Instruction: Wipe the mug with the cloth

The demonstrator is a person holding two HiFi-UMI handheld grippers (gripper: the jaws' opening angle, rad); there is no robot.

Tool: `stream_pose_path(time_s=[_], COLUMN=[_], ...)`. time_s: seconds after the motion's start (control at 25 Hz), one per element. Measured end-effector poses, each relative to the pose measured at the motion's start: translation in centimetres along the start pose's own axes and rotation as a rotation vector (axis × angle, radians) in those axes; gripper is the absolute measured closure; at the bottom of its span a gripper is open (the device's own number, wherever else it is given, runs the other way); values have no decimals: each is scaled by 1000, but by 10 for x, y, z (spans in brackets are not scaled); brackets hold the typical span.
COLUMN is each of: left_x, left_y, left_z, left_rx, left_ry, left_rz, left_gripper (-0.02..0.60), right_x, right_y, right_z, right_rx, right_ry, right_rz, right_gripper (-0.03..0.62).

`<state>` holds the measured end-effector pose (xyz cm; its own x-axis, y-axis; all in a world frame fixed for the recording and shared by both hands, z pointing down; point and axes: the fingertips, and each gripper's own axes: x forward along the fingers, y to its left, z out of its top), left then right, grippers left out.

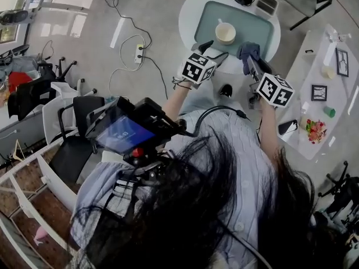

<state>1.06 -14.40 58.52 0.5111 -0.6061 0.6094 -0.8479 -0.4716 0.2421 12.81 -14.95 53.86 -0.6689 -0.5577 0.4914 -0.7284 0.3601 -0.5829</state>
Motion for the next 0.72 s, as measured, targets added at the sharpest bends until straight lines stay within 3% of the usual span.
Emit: stream_pose_path(time_s=[0.4, 0.72], left_x=[36, 48], left_y=[12, 26], left_z=[-11, -14], left_rx=[90, 86], left_ry=[120, 158], left_rz=[-100, -178], left_gripper=[234, 233], right_x=[19, 58], right_y=[-15, -37], right_z=[12, 13], right_rx=[38, -31], right_ry=[-21, 59], right_rz=[-115, -188], right_gripper=[487, 487])
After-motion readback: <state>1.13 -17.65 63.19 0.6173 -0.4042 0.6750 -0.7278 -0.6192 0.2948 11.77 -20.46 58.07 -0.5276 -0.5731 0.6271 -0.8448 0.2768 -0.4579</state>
